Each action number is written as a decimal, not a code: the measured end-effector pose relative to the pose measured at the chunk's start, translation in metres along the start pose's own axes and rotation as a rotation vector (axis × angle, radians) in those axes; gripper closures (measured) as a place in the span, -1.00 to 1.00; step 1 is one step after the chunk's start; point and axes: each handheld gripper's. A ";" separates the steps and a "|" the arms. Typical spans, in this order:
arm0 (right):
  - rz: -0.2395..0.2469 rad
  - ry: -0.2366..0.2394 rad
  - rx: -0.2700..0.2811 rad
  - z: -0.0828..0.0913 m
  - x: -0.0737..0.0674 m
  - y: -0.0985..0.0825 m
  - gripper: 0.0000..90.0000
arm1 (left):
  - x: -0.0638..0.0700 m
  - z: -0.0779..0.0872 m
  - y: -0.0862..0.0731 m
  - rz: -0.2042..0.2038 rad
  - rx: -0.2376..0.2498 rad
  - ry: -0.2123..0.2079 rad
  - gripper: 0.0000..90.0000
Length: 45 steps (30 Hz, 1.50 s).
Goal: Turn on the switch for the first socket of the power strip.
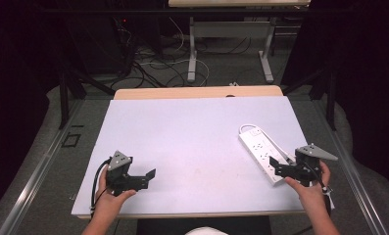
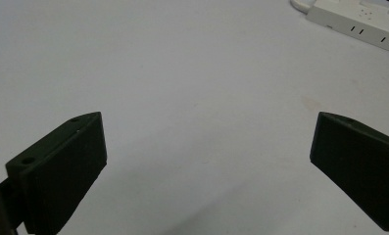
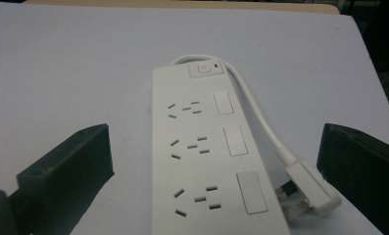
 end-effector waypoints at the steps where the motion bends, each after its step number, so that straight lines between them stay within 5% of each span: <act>1: 0.030 -0.014 0.007 -0.002 -0.003 -0.001 -1.00 | 0.000 0.000 0.000 0.006 0.003 -0.002 -0.99; 5: 0.050 -0.018 -0.008 -0.004 -0.006 -0.001 -1.00 | 0.001 -0.001 0.000 0.034 0.024 0.004 -0.99; 21: 0.156 0.021 -0.140 -0.013 -0.016 0.012 -1.00 | 0.000 0.001 -0.005 0.032 0.024 0.034 -0.99; 45: 0.208 0.058 -0.240 -0.022 -0.009 0.043 -0.99 | -0.001 0.000 -0.005 0.040 0.021 0.044 -0.99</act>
Point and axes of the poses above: each handheld gripper's, and its own axes: z roughly backward along the jaws, y roughly out of its top, x roughly to its right, and after that the axes turned 5 degrees about -x, right-handed
